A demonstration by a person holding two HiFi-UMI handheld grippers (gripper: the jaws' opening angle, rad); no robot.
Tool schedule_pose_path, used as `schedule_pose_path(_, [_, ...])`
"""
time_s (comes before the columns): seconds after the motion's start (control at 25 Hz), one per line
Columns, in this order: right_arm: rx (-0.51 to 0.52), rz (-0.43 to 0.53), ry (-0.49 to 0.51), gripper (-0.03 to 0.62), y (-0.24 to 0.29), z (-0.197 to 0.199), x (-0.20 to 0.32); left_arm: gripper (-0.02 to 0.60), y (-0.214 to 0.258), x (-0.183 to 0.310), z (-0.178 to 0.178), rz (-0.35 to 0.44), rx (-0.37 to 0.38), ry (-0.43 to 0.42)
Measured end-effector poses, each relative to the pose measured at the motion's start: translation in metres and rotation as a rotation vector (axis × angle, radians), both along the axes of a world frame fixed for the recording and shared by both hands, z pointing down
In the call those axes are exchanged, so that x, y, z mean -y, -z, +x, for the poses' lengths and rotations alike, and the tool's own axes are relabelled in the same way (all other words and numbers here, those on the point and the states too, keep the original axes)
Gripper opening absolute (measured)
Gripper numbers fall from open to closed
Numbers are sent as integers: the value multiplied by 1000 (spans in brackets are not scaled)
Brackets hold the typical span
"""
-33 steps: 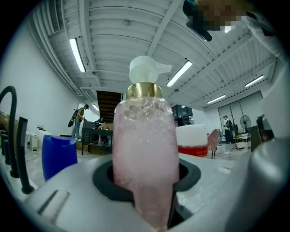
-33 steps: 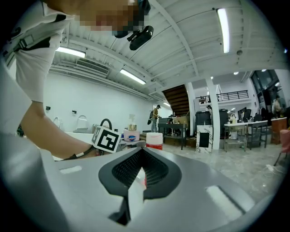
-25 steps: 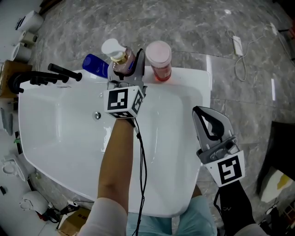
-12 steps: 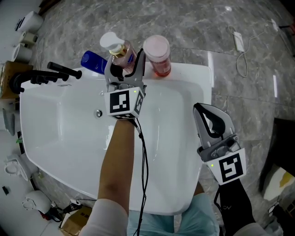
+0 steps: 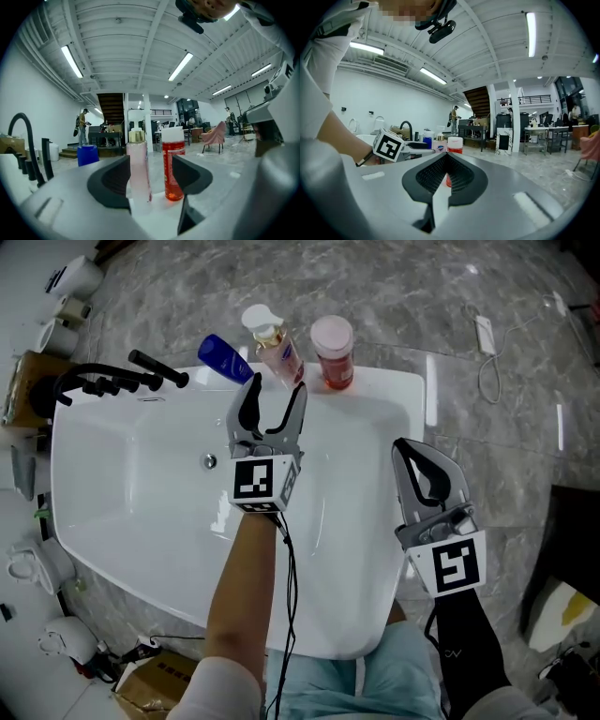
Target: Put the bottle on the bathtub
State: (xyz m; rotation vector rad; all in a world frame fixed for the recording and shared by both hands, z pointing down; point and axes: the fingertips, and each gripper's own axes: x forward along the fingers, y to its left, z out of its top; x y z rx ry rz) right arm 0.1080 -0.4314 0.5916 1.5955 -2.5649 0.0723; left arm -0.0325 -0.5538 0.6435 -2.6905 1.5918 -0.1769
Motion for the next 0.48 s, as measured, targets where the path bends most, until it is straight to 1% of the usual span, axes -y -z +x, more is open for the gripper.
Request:
schedule_pose_path(0.24, [-27,-16,11,29,31,6,-21,274,31,-68,3,-63,65,-11])
schedule_pose_path(0.4, [-53,-43,16,29,48,6,-47,268,89,-122,5,-57,64,-32])
schedule_pose_path(0.48, [-55,-89,-9,29,54,11,-65,268,116,-149,5,-50,85,-55])
